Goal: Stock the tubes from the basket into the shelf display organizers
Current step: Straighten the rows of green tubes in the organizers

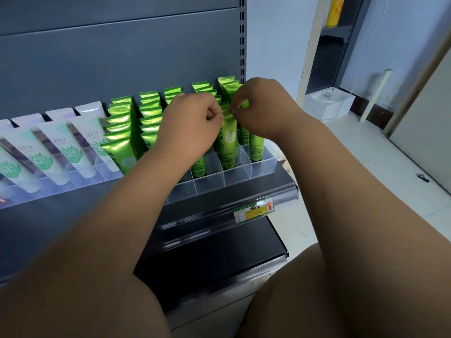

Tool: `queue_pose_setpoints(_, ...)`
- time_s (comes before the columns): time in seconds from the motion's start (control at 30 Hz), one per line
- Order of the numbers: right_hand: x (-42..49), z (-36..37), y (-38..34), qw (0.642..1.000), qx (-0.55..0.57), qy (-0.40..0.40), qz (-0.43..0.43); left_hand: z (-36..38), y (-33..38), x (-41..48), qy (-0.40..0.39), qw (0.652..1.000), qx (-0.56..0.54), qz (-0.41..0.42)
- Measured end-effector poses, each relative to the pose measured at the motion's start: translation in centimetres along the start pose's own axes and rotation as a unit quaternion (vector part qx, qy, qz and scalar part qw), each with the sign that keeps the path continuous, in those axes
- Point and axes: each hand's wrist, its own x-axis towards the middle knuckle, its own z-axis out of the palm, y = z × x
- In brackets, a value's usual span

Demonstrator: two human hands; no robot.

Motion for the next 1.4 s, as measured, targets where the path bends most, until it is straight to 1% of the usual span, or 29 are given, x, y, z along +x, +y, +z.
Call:
queue_pose_setpoints(0.1,0.0,-1.0,0.5,0.999,0.030,0.036,0.016,-0.4,0.0,0.7,0.009,1.000,-0.010,-0.012)
queue_pose_setpoints(0.2,0.4,-1.3,1.2,0.997,0.040,0.065,0.027,-0.5,-0.9,1.4,0.011,1.000,0.005,-0.015)
queue_pose_setpoints(0.43,1.2,-0.1,0.7,0.995,0.074,0.045,0.043,0.1,-1.7,2.4,-0.031,0.999,0.037,-0.023)
queue_pose_setpoints(0.73,2.1,0.8,0.3,0.998,0.013,0.018,0.056,-0.3,-1.7,3.1,-0.057,0.993,0.099,-0.035)
queue_pose_setpoints(0.87,2.1,1.0,0.2,0.998,0.002,0.013,0.055,-0.4,-1.5,3.4,-0.068,0.991,0.101,-0.051)
queue_pose_setpoints(1.03,1.8,1.0,0.1,0.999,0.025,0.004,0.025,-0.3,-1.3,3.4,-0.076,0.991,0.099,-0.056)
queue_pose_setpoints(1.27,1.9,1.0,0.3,0.997,0.075,-0.007,0.035,-0.5,-1.1,3.3,-0.079,0.990,0.100,-0.064)
queue_pose_setpoints(1.4,1.9,1.0,0.3,0.996,0.084,-0.015,0.038,-0.5,-1.0,3.2,-0.079,0.989,0.103,-0.070)
